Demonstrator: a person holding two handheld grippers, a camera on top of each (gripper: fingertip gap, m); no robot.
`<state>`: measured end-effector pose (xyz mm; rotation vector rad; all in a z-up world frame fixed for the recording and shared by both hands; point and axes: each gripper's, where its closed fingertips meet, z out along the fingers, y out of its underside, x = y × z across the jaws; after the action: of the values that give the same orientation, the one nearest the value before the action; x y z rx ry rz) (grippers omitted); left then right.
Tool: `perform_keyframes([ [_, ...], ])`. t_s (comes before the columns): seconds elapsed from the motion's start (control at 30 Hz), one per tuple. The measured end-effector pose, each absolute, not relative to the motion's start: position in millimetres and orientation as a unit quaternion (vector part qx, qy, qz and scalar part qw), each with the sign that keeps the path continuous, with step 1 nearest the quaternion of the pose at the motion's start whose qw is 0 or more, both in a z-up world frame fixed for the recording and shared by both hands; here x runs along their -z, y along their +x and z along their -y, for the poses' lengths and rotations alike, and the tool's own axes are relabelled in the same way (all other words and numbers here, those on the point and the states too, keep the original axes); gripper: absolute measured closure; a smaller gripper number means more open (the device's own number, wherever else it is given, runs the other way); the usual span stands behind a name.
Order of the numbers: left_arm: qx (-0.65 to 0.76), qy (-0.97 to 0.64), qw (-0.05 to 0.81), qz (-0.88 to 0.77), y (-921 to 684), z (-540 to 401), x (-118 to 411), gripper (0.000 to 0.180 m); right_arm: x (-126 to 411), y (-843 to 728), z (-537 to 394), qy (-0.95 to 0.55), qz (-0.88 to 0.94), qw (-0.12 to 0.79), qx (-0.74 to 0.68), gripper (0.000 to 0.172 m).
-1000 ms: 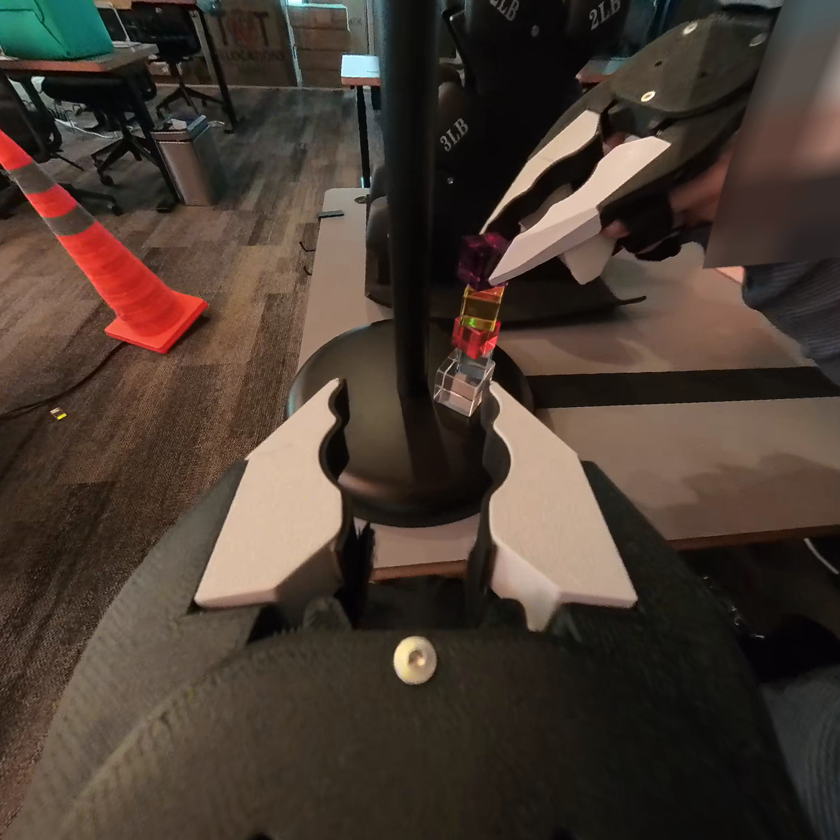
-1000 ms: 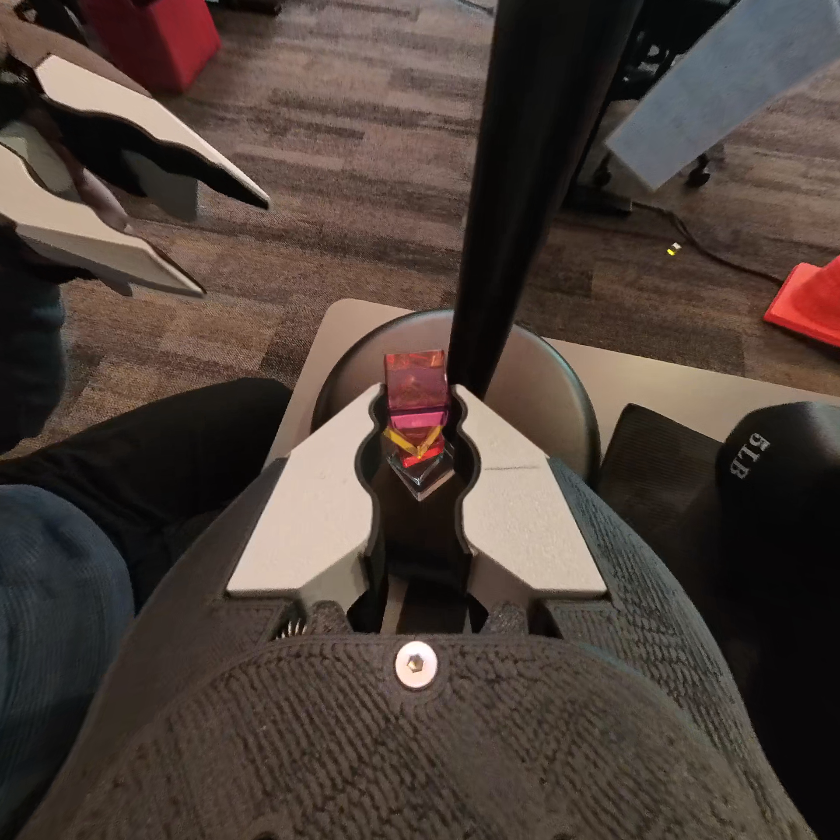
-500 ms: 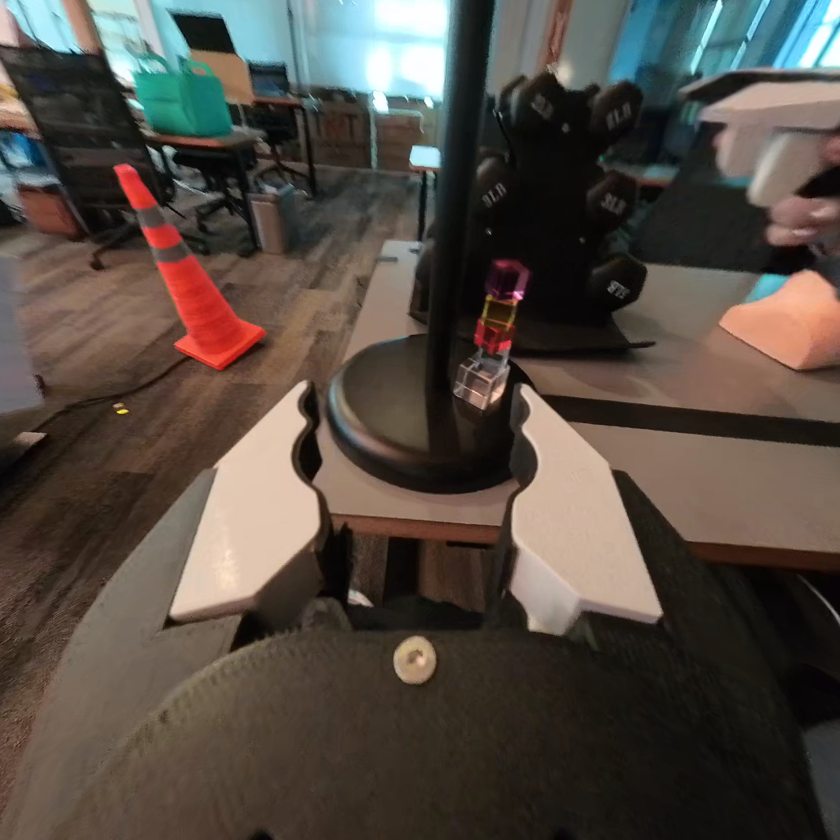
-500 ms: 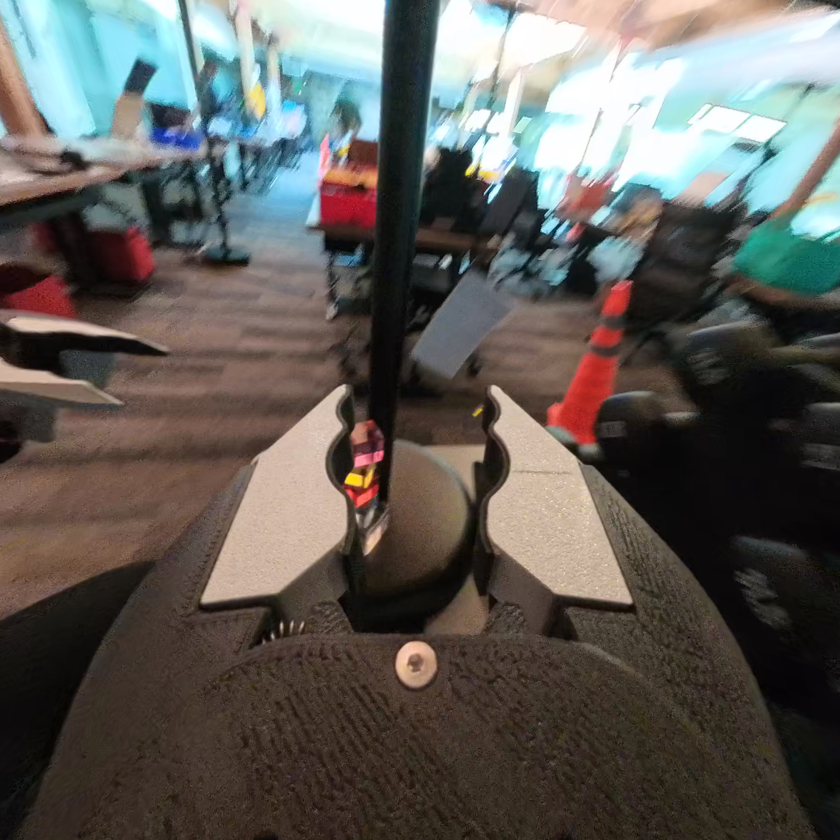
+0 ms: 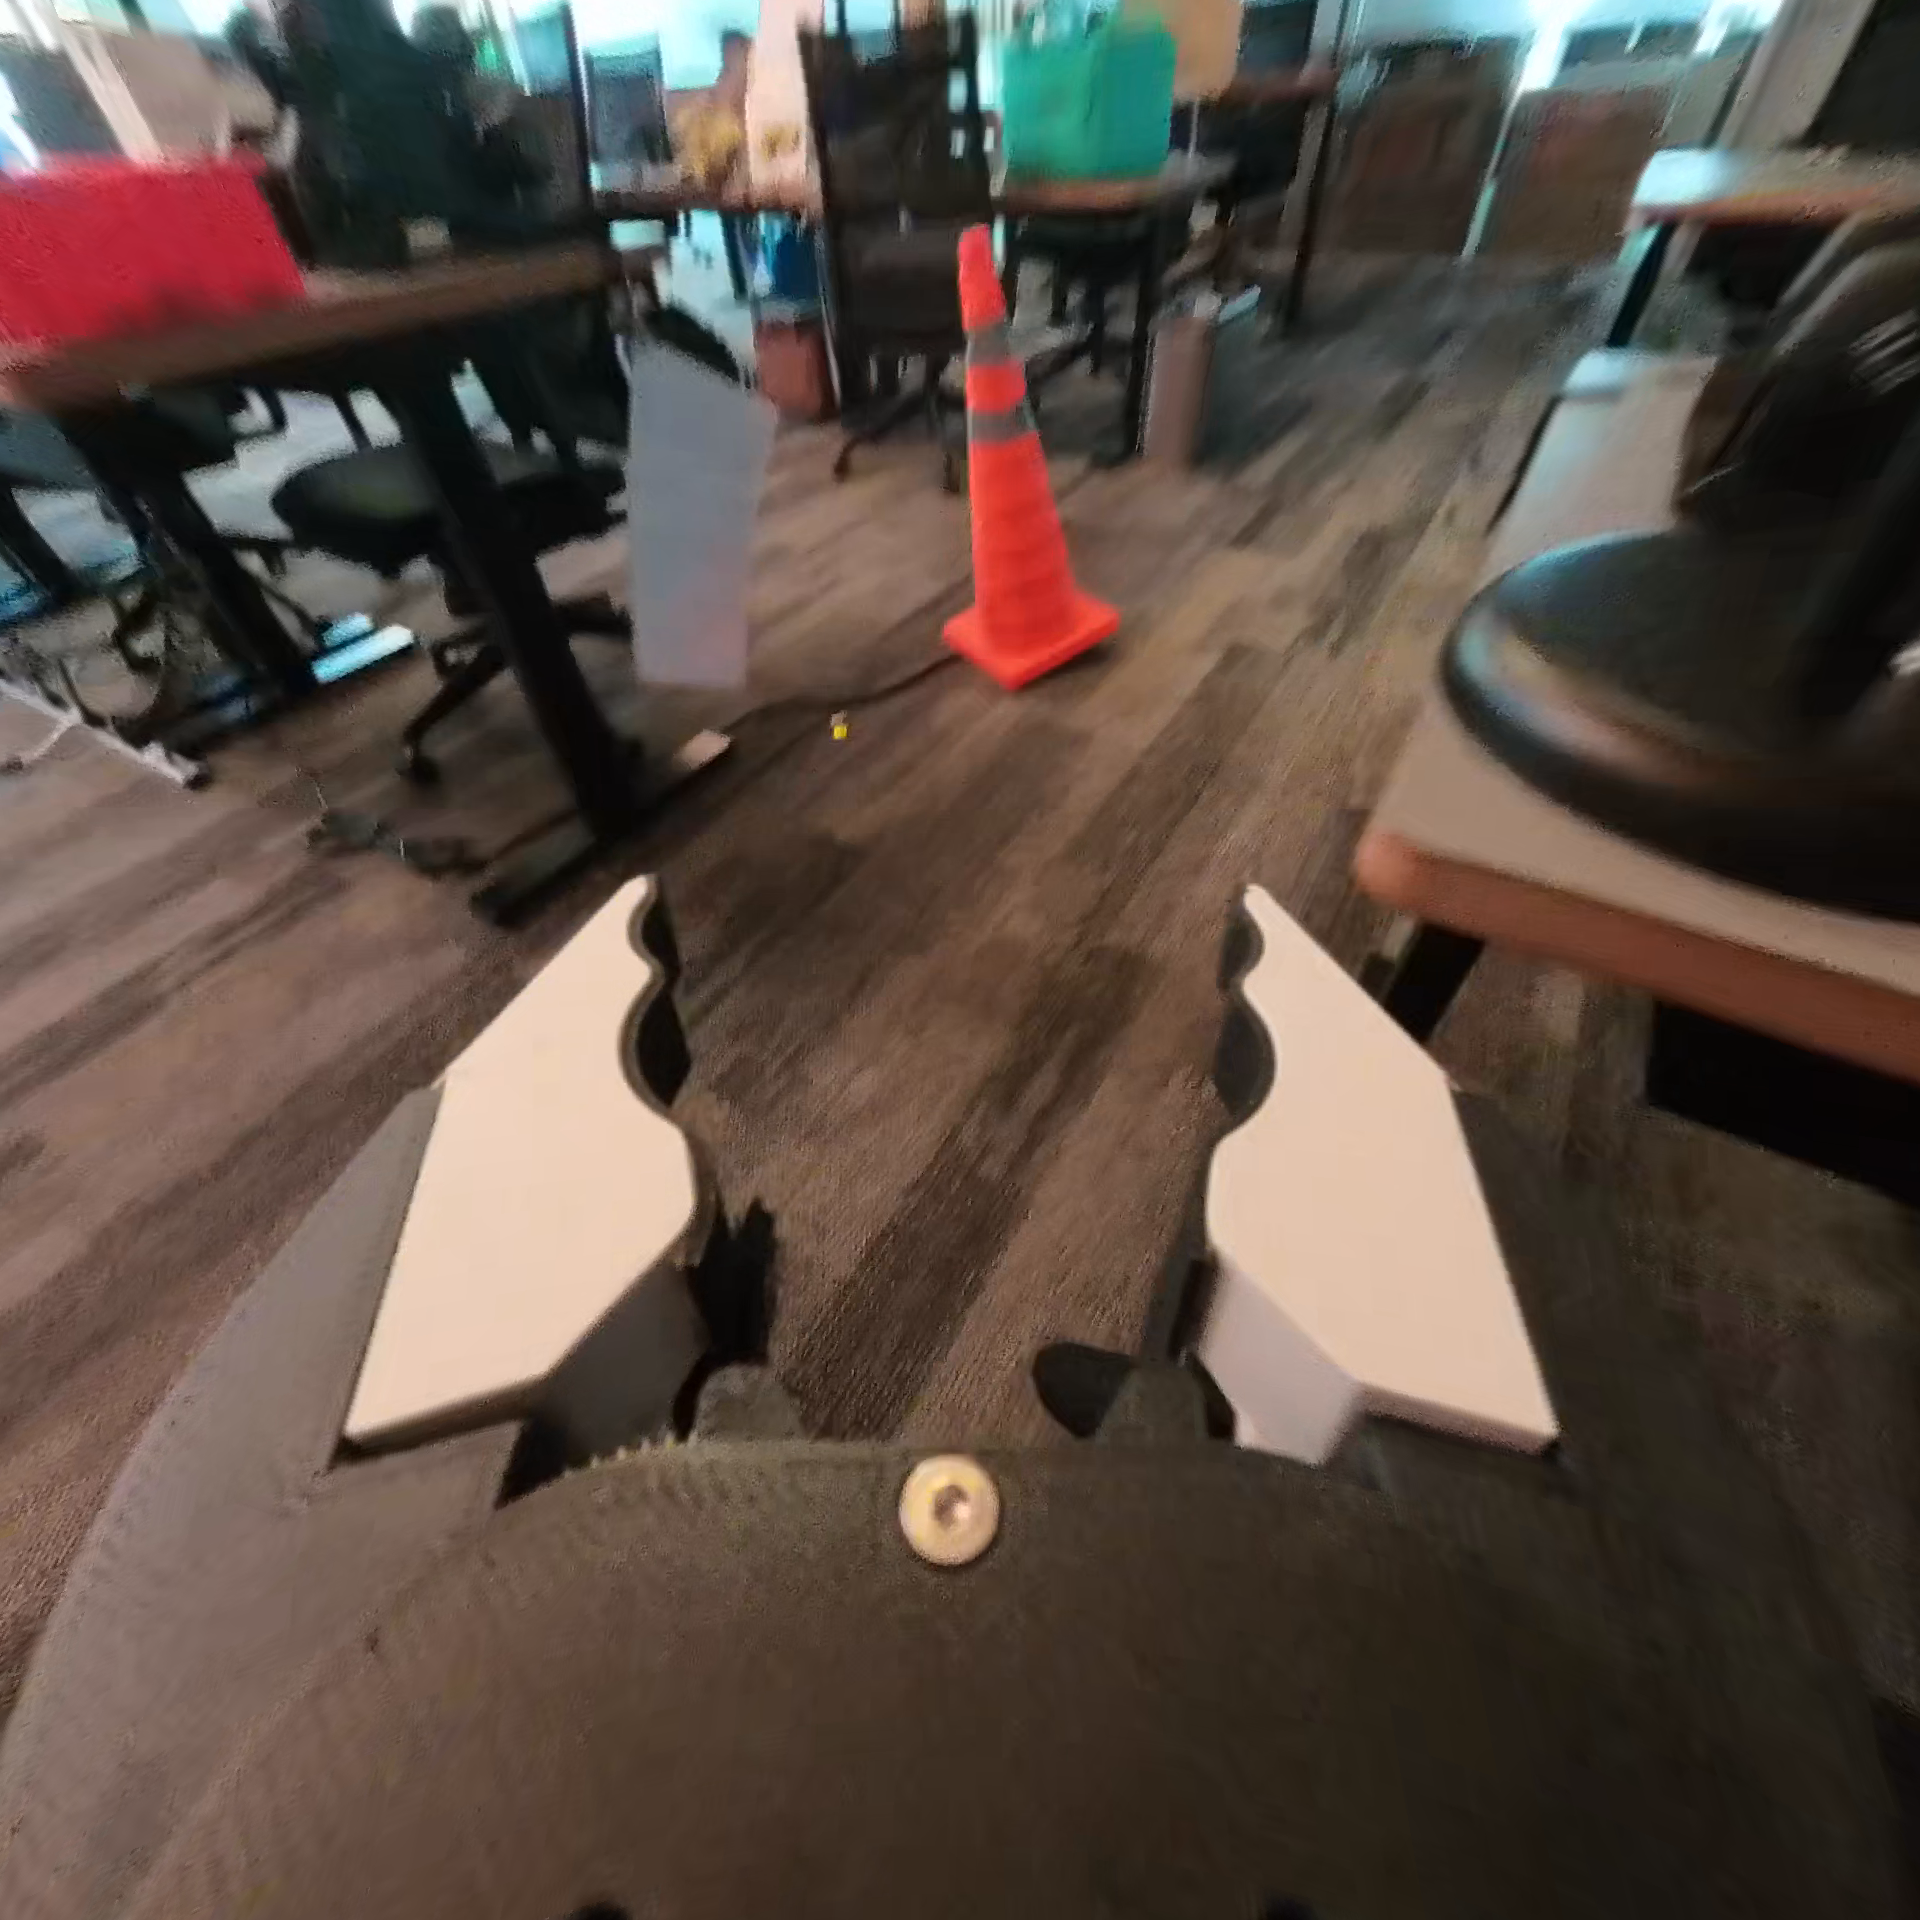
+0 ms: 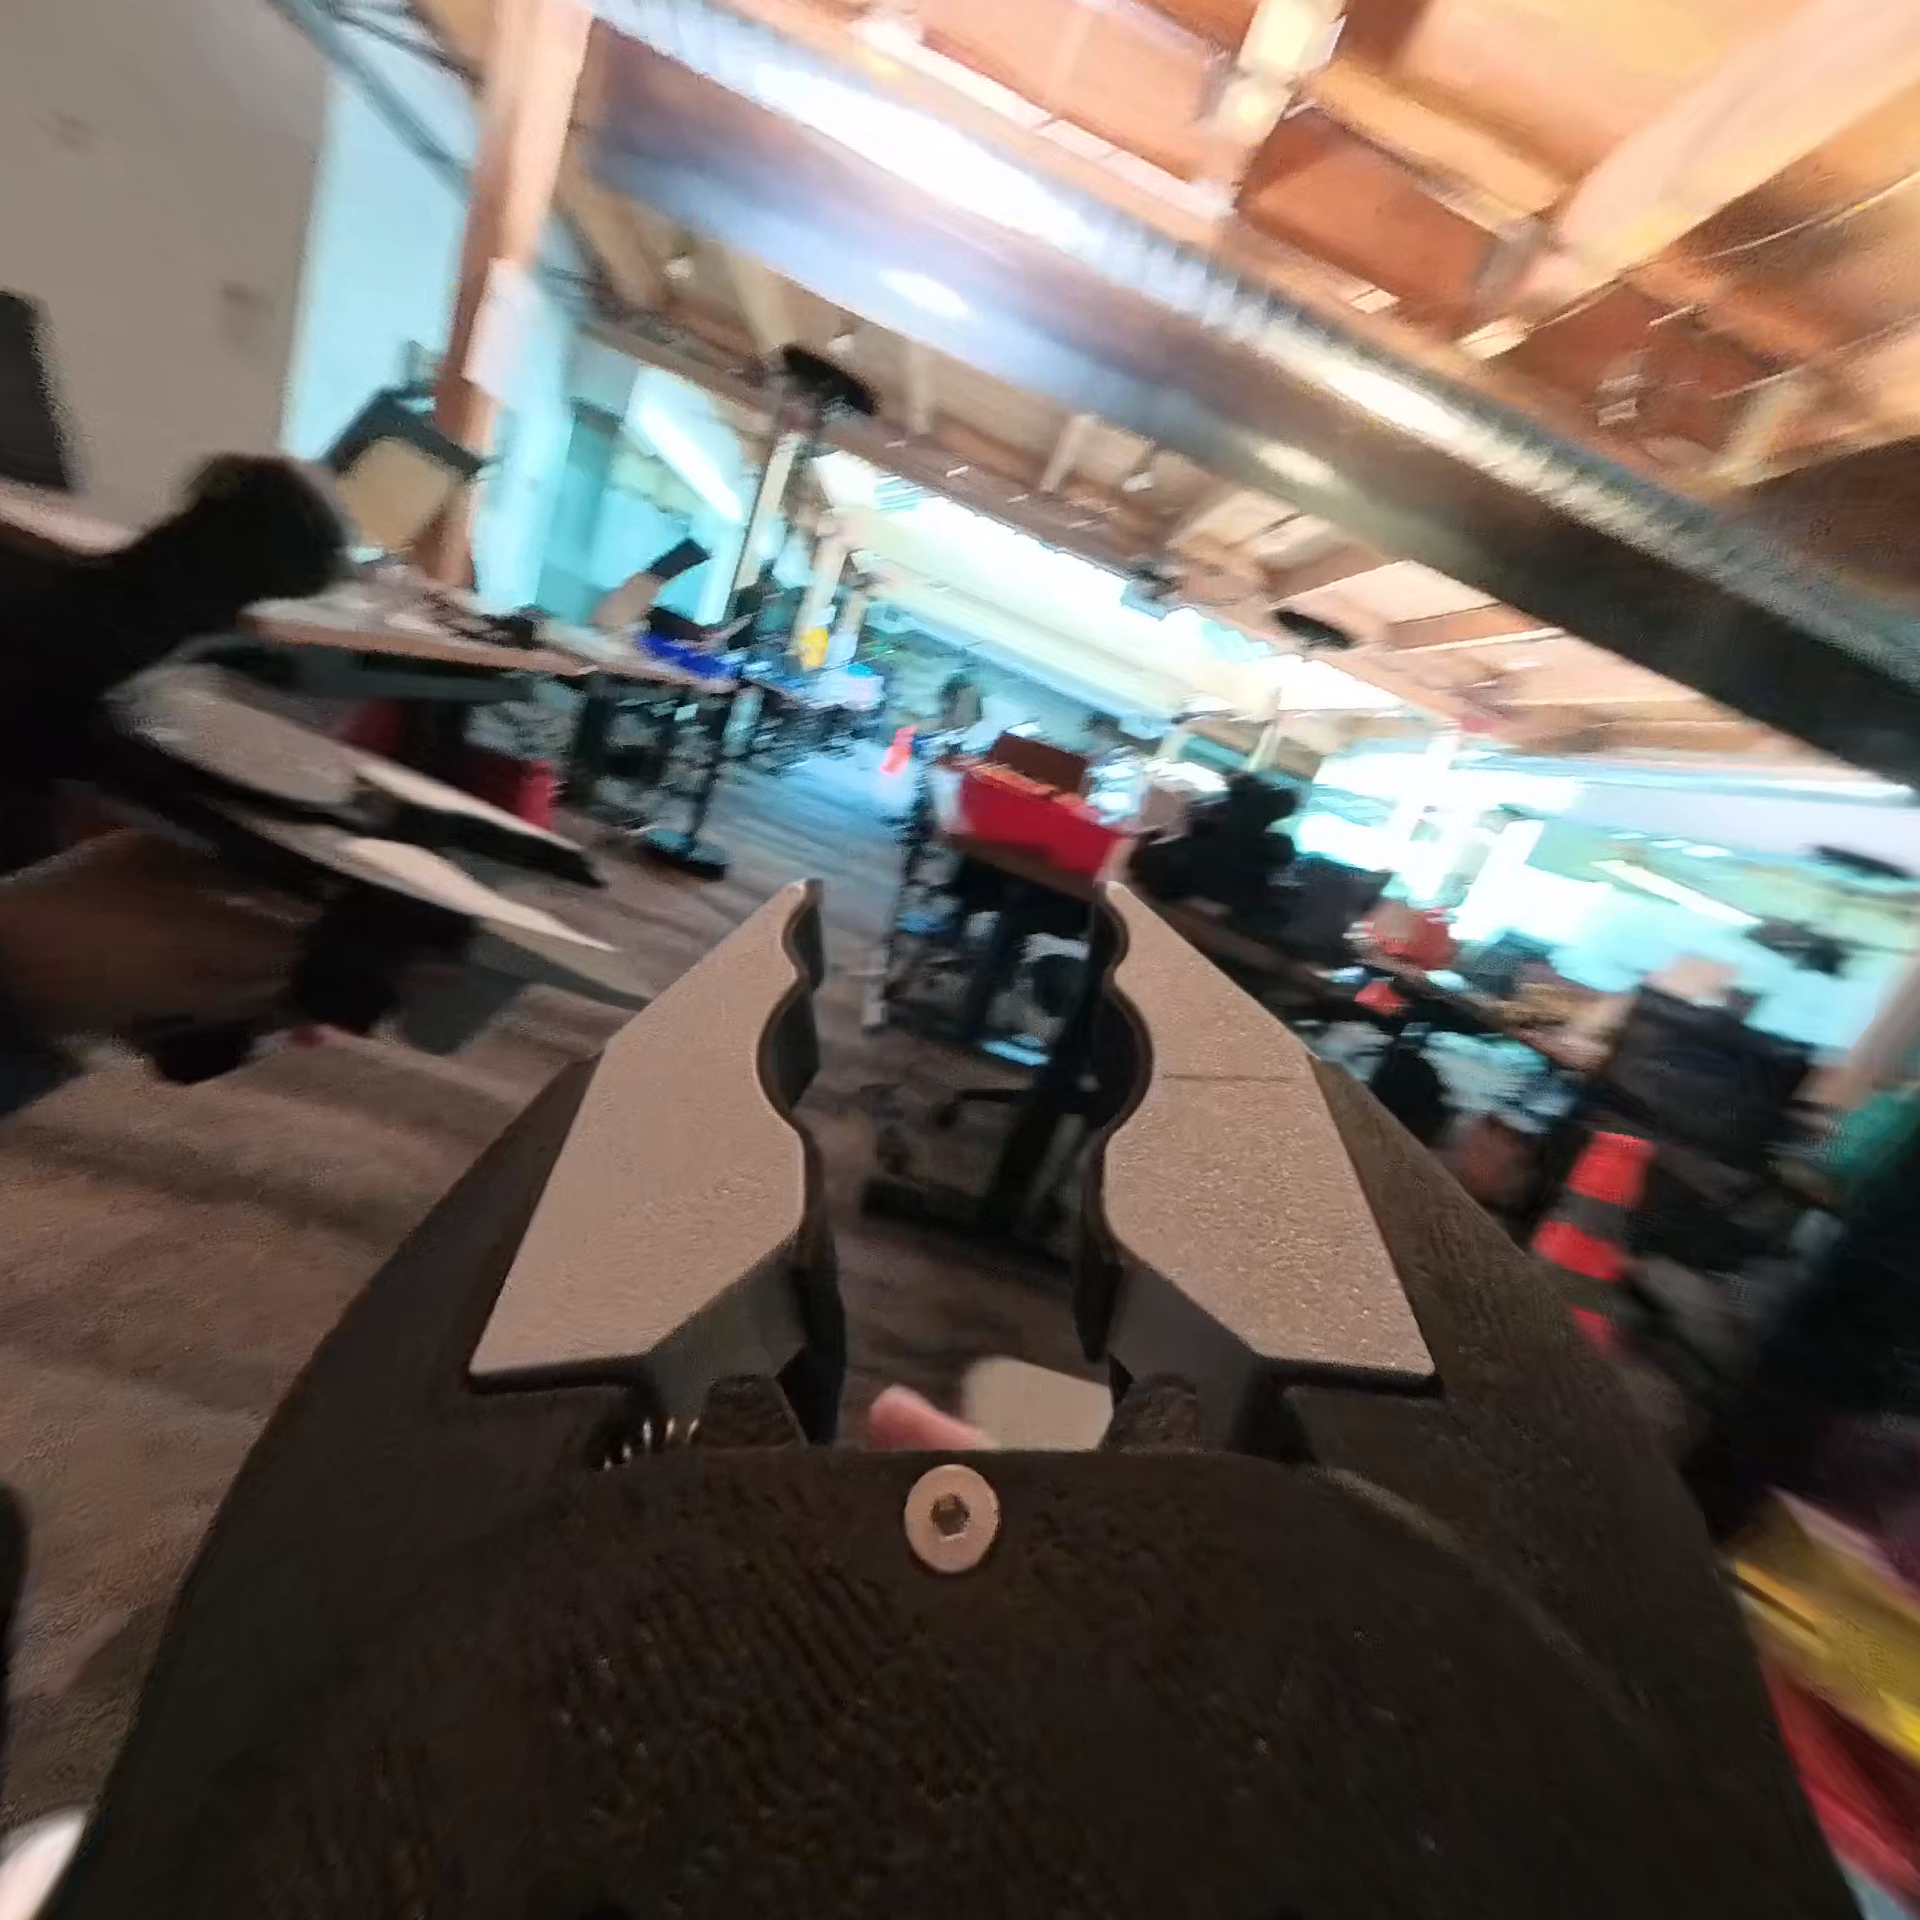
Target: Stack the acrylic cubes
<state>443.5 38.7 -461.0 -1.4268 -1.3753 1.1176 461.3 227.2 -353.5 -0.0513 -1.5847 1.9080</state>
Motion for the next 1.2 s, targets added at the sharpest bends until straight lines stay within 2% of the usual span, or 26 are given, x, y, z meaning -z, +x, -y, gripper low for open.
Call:
perform_keyframes([
  [0.1, -0.423, -0.567, 0.427, 0.563, 413, 10, 487, 0.082, 383, 448, -129, 0.008, 0.634, 0.258, -0.729, 0.116],
  [0.3, -0.388, -0.556, 0.414, 0.607, 336, 126, 527, 0.082, 417, 378, 19, 0.012, 0.664, 0.212, -0.717, 0.115],
  [0.5, -0.345, -0.531, 0.422, 0.649, 297, 200, 490, 0.085, 384, 324, 96, -0.003, 0.715, 0.183, -0.675, 0.115],
  [0.77, -0.261, -0.570, 0.395, 0.671, 257, 248, 402, 0.085, 326, 239, 105, -0.094, 0.780, 0.207, -0.583, 0.117],
  [0.9, -0.289, -0.603, 0.409, 0.621, 214, 251, 366, 0.082, 313, 182, 76, -0.174, 0.772, 0.243, -0.561, 0.117],
  [1.03, -0.308, -0.617, 0.455, 0.564, 151, 242, 355, 0.083, 319, 119, 42, -0.251, 0.758, 0.276, -0.536, 0.119],
  [1.2, -0.275, -0.591, 0.509, 0.562, 68, 250, 345, 0.069, 350, 5, 21, -0.268, 0.758, 0.323, -0.500, 0.125],
])
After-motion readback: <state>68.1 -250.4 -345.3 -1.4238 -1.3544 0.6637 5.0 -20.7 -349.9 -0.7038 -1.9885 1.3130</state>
